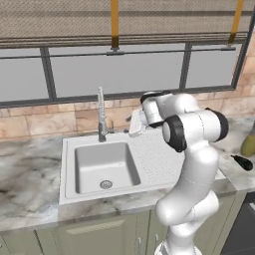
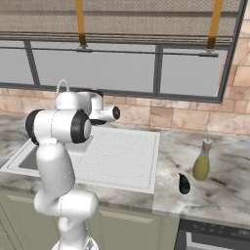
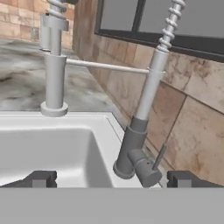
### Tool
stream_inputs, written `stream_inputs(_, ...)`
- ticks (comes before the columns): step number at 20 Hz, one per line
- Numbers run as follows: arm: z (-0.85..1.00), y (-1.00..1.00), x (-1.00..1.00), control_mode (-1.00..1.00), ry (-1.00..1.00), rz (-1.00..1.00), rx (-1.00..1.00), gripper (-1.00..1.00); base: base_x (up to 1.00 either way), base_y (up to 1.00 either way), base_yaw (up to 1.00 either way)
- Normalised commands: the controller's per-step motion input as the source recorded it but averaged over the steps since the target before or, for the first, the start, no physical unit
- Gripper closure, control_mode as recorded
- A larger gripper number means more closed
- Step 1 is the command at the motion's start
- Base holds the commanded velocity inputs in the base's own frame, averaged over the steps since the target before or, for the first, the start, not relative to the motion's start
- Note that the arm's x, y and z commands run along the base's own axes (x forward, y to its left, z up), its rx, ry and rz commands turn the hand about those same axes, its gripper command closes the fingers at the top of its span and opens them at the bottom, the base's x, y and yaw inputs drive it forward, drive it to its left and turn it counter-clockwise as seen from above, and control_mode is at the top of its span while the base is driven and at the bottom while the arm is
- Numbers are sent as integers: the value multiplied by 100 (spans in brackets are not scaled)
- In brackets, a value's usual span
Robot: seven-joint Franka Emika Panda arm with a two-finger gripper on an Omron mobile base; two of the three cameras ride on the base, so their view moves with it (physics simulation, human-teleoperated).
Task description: Turn on the sink faucet. Then move the eggplant from the counter to the sink. Turn off the sink. Move the vegetable from the sink to the pot next to the stove. Finally move the pot to the front right burner.
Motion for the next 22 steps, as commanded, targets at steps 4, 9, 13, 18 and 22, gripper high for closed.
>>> stream_inputs(4,-20,17,41,-100,-3,5,1,-100,0,0,0)
stream_inputs(9,-16,16,45,-100,0,3,2,-100,0,0,0)
stream_inputs(13,-12,17,47,-100,0,2,2,-100,0,0,0)
stream_inputs(18,-13,16,39,-100,0,3,1,-100,0,0,0)
stream_inputs(22,-17,16,33,-100,1,3,0,-100,0,0,0)
